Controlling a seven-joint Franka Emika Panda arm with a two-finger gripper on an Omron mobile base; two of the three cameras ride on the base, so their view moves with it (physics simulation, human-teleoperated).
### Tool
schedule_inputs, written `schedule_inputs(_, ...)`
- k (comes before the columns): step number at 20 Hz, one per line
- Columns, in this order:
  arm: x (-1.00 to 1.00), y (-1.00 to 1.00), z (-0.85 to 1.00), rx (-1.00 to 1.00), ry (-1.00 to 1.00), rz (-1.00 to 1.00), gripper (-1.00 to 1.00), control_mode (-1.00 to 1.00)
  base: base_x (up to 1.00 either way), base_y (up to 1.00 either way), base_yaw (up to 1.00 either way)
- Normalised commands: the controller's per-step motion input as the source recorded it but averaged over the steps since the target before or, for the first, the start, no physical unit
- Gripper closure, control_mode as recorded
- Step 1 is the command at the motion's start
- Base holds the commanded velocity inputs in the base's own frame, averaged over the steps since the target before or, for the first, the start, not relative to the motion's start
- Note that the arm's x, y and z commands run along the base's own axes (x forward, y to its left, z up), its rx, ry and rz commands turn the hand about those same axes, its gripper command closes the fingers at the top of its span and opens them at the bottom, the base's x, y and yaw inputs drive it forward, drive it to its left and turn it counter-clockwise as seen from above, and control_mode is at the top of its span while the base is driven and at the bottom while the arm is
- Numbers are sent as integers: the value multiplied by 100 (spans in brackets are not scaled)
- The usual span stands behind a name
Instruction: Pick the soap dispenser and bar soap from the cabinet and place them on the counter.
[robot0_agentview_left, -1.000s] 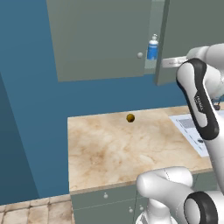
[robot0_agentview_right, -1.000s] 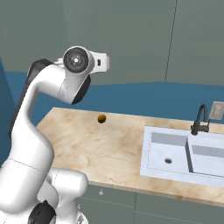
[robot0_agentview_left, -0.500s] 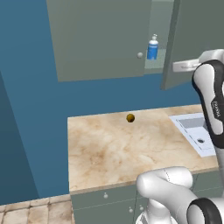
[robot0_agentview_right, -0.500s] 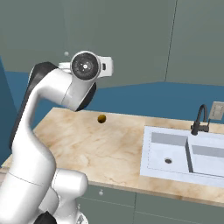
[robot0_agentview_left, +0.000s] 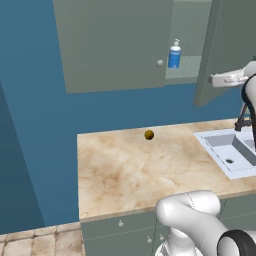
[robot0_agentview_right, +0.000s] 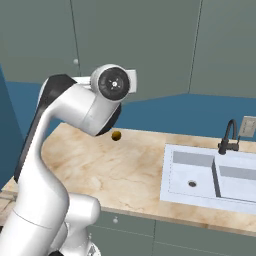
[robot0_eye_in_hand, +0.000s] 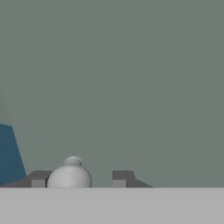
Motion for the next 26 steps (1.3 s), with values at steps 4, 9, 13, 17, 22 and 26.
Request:
schedule_inputs(4, -20, -70, -11, 1, 0, 8, 100, -100, 0, 0, 0)
schedule_inputs(9, -23, -65, -11, 1, 0, 9, 100, -100, 0, 0, 0)
schedule_inputs(13, -19, -50, -12, 0, 0, 9, 100, -100, 0, 0, 0)
schedule_inputs(17, -20, -36, -12, 0, 0, 8, 100, -100, 0, 0, 0)
schedule_inputs(22, -26, -21, -13, 0, -1, 7, -100, -100, 0, 0, 0)
schedule_inputs(26, -29, -20, -8, 0, -4, 7, -100, -100, 0, 0, 0)
